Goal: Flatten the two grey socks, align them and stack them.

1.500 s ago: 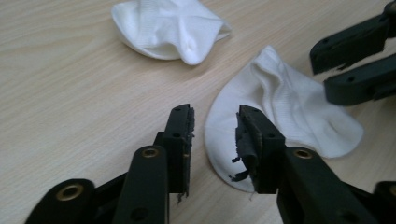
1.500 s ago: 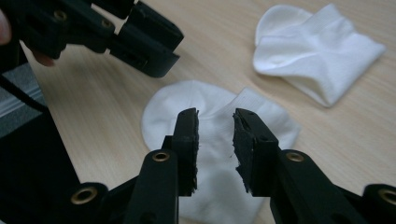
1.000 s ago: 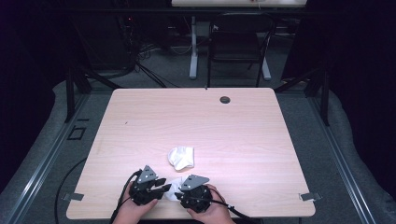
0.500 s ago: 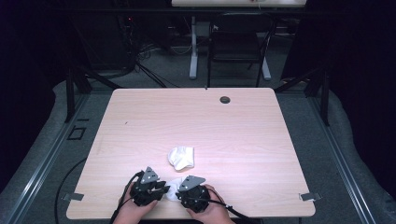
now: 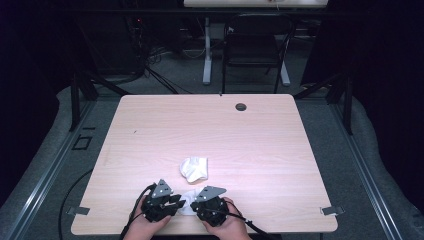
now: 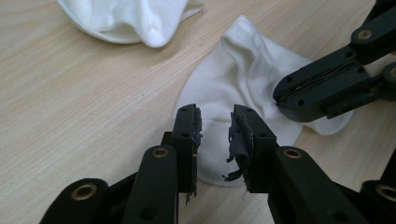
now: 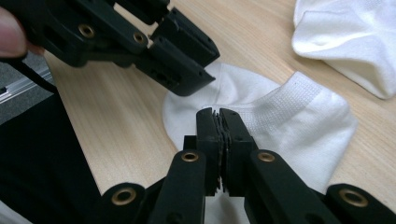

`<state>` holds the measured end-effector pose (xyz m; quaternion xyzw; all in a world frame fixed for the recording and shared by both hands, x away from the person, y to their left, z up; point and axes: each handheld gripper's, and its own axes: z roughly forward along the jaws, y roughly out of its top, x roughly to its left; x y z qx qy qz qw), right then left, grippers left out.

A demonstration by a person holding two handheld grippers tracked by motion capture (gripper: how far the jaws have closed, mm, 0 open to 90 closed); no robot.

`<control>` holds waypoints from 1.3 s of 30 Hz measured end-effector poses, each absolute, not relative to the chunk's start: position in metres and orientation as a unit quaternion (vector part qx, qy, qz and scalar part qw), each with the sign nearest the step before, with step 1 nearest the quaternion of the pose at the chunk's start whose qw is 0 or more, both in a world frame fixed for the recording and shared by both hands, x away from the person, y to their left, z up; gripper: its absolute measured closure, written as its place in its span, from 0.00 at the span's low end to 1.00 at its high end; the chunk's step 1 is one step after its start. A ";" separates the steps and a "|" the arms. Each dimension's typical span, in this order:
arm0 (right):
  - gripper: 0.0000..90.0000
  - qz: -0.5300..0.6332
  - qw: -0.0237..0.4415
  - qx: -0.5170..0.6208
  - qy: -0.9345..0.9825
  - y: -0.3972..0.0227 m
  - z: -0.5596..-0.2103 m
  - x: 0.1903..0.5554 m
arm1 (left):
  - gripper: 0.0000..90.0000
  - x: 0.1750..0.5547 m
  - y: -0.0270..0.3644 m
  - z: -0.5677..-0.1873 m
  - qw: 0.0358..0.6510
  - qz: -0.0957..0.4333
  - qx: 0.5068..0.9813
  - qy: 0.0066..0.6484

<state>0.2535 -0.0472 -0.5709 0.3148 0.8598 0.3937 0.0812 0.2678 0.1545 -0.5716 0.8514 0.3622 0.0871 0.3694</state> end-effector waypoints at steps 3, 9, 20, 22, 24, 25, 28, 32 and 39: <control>0.98 0.397 0.085 0.316 0.857 -0.050 -0.568 0.254 | 0.78 0.269 0.153 -0.573 0.367 0.087 0.853 0.360; 0.98 0.412 0.084 0.330 0.845 -0.060 -0.561 0.256 | 0.78 0.268 0.151 -0.575 0.356 0.092 0.860 0.354; 0.98 0.416 0.094 0.341 0.838 -0.078 -0.548 0.257 | 0.79 0.269 0.153 -0.575 0.353 0.101 0.859 0.356; 0.98 0.419 0.093 0.348 0.834 -0.085 -0.545 0.259 | 0.79 0.269 0.154 -0.575 0.351 0.102 0.860 0.355; 0.98 0.421 0.092 0.356 0.829 -0.090 -0.544 0.260 | 0.79 0.269 0.154 -0.575 0.350 0.104 0.861 0.354; 0.98 0.424 0.091 0.361 0.826 -0.092 -0.544 0.261 | 0.79 0.269 0.155 -0.575 0.349 0.105 0.861 0.355; 0.98 0.421 0.095 0.366 0.824 -0.096 -0.542 0.260 | 0.79 0.268 0.156 -0.574 0.348 0.106 0.861 0.356; 0.98 0.412 0.100 0.376 0.824 -0.104 -0.538 0.257 | 0.79 0.268 0.160 -0.574 0.346 0.104 0.860 0.360; 0.98 0.393 0.103 0.386 0.828 -0.117 -0.539 0.248 | 0.79 0.269 0.163 -0.574 0.345 0.101 0.860 0.362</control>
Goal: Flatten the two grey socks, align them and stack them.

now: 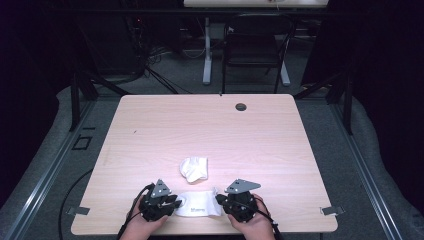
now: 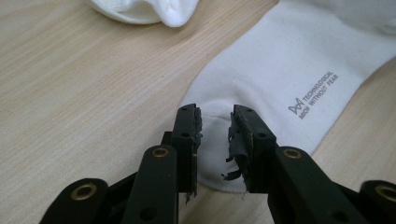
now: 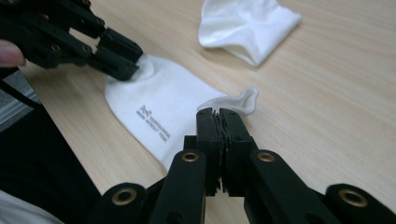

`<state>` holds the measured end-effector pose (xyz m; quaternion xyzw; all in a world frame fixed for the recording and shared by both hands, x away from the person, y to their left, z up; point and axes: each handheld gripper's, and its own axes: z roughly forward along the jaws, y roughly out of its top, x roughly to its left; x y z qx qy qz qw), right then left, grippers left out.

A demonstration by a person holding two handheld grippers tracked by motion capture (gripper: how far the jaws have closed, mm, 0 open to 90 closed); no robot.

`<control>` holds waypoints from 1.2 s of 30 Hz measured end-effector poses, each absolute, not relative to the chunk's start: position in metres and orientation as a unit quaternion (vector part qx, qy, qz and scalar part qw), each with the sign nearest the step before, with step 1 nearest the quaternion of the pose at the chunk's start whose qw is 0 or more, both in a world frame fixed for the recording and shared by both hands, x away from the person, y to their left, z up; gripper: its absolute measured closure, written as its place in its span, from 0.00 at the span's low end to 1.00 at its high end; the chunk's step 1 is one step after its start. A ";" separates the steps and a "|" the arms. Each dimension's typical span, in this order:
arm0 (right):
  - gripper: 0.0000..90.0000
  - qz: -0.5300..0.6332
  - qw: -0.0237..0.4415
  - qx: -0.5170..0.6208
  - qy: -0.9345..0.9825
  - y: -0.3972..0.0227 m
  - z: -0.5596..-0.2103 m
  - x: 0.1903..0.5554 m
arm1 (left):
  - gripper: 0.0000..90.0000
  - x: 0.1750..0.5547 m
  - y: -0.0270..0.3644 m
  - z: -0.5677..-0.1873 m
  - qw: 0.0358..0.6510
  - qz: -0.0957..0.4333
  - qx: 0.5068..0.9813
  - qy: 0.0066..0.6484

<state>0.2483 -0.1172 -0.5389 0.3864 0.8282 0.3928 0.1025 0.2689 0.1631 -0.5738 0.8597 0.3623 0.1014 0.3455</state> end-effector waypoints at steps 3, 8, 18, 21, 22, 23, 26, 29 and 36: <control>0.98 0.386 0.094 0.392 0.830 -0.120 -0.545 0.249 | 0.79 0.269 0.164 -0.574 0.346 0.102 0.859 0.364; 0.98 0.376 0.098 0.395 0.833 -0.124 -0.548 0.250 | 0.79 0.269 0.166 -0.574 0.348 0.100 0.856 0.368; 0.94 0.382 0.088 0.423 0.817 -0.137 -0.550 0.258 | 0.78 0.270 0.170 -0.574 0.347 0.097 0.856 0.371; 0.93 0.401 0.084 0.418 0.811 -0.137 -0.547 0.259 | 0.77 0.271 0.170 -0.573 0.346 0.094 0.856 0.373; 0.91 0.406 0.078 0.411 0.813 -0.134 -0.548 0.259 | 0.77 0.271 0.170 -0.573 0.349 0.094 0.853 0.375; 0.89 0.403 0.075 0.400 0.819 -0.131 -0.550 0.260 | 0.76 0.272 0.170 -0.573 0.351 0.094 0.853 0.374; 0.83 0.396 0.075 0.374 0.835 -0.120 -0.558 0.263 | 0.75 0.271 0.169 -0.569 0.365 0.093 0.849 0.370; 0.82 0.388 0.078 0.369 0.841 -0.114 -0.562 0.266 | 0.73 0.269 0.167 -0.566 0.380 0.093 0.847 0.361; 0.89 0.363 0.072 0.379 0.848 -0.114 -0.570 0.273 | 0.73 0.270 0.159 -0.572 0.367 0.086 0.855 0.355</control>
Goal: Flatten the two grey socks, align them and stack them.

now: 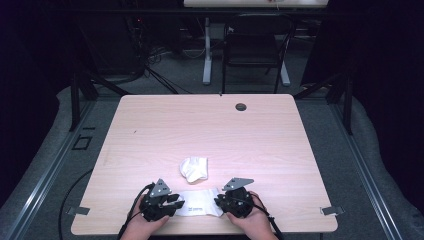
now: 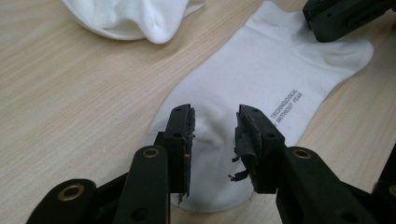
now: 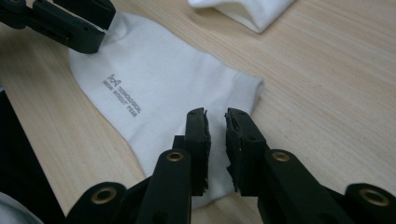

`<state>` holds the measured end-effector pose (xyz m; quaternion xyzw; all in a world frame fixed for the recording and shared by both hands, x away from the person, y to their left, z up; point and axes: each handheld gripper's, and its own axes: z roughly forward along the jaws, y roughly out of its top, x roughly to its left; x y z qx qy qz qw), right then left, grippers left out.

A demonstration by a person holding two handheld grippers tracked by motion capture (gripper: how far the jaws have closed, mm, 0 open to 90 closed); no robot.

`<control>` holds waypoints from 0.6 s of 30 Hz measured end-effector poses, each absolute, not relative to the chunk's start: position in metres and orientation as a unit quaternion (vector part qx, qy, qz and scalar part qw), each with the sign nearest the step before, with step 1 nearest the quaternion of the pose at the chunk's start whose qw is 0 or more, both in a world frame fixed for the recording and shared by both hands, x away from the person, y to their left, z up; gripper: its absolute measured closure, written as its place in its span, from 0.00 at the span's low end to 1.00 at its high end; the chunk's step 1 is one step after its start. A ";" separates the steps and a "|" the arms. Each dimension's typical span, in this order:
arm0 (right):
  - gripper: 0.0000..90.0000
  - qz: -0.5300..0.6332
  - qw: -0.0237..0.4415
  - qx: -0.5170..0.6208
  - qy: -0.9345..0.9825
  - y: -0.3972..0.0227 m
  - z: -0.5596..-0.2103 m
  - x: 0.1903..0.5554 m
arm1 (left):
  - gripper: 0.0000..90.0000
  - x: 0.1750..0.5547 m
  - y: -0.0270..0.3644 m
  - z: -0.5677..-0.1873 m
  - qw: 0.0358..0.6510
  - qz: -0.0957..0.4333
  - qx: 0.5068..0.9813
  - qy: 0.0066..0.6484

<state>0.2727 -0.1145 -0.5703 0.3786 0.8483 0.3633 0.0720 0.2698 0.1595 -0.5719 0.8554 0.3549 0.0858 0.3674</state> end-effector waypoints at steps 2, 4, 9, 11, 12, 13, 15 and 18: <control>0.91 0.352 0.071 0.382 0.851 -0.116 -0.572 0.274 | 0.73 0.270 0.160 -0.572 0.362 0.084 0.858 0.354; 0.93 0.358 0.068 0.384 0.848 -0.116 -0.573 0.274 | 0.73 0.270 0.160 -0.574 0.358 0.082 0.859 0.356; 0.95 0.351 0.066 0.385 0.851 -0.118 -0.572 0.272 | 0.73 0.269 0.162 -0.574 0.358 0.078 0.858 0.360; 0.95 0.348 0.066 0.379 0.855 -0.119 -0.572 0.271 | 0.73 0.268 0.163 -0.574 0.357 0.076 0.859 0.359; 0.95 0.347 0.061 0.381 0.855 -0.119 -0.572 0.270 | 0.73 0.267 0.163 -0.574 0.355 0.076 0.860 0.359; 0.95 0.349 0.060 0.382 0.854 -0.119 -0.572 0.268 | 0.73 0.267 0.163 -0.573 0.355 0.074 0.860 0.359; 0.94 0.348 0.060 0.379 0.856 -0.119 -0.571 0.267 | 0.73 0.267 0.163 -0.573 0.356 0.071 0.859 0.361; 0.90 0.353 0.060 0.378 0.854 -0.117 -0.567 0.266 | 0.73 0.267 0.165 -0.570 0.365 0.070 0.855 0.361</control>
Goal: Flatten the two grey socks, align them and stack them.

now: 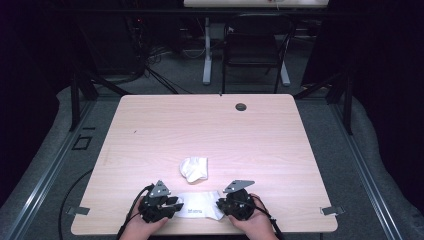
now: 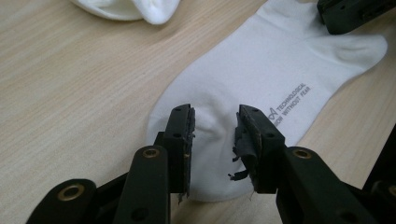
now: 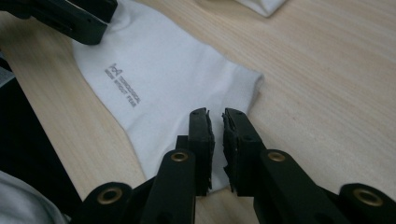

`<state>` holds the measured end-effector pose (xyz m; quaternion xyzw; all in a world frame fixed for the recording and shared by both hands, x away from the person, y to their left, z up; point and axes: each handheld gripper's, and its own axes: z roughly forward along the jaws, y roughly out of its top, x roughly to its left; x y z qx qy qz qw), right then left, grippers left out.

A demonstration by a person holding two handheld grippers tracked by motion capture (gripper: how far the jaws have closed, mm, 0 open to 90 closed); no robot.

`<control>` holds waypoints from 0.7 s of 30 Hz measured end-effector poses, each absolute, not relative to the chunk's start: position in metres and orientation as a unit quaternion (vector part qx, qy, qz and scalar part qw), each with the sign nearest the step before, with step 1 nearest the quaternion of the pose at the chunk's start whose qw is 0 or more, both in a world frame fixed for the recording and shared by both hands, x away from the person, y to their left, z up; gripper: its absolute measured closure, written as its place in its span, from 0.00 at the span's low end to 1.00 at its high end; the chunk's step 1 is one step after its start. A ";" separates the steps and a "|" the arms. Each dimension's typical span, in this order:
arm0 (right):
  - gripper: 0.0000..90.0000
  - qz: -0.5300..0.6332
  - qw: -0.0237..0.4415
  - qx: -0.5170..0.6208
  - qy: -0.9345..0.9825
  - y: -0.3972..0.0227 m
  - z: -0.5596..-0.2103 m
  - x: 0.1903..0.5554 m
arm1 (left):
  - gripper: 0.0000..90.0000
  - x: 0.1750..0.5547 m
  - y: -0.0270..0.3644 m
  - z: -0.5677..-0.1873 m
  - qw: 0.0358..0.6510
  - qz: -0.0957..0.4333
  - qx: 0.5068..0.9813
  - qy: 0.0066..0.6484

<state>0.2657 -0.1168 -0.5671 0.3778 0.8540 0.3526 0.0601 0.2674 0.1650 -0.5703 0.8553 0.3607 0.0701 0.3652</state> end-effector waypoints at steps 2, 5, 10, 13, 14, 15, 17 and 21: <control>0.87 0.362 0.067 0.372 0.852 -0.115 -0.561 0.265 | 0.71 0.268 0.166 -0.568 0.377 0.073 0.847 0.367; 0.84 0.367 0.073 0.359 0.855 -0.109 -0.554 0.269 | 0.71 0.274 0.171 -0.566 0.382 0.083 0.841 0.373; 0.81 0.355 0.077 0.342 0.867 -0.092 -0.553 0.277 | 0.69 0.286 0.177 -0.563 0.383 0.091 0.835 0.383; 0.81 0.361 0.088 0.340 0.864 -0.082 -0.553 0.283 | 0.69 0.296 0.183 -0.559 0.388 0.099 0.830 0.387; 0.81 0.361 0.092 0.338 0.864 -0.078 -0.552 0.286 | 0.69 0.299 0.184 -0.558 0.389 0.101 0.829 0.389; 0.81 0.364 0.094 0.339 0.862 -0.075 -0.552 0.290 | 0.69 0.302 0.186 -0.557 0.391 0.105 0.826 0.393; 0.81 0.369 0.099 0.341 0.859 -0.067 -0.551 0.297 | 0.69 0.307 0.188 -0.557 0.393 0.106 0.822 0.398; 0.84 0.366 0.108 0.344 0.858 -0.053 -0.549 0.310 | 0.69 0.314 0.191 -0.557 0.398 0.107 0.816 0.406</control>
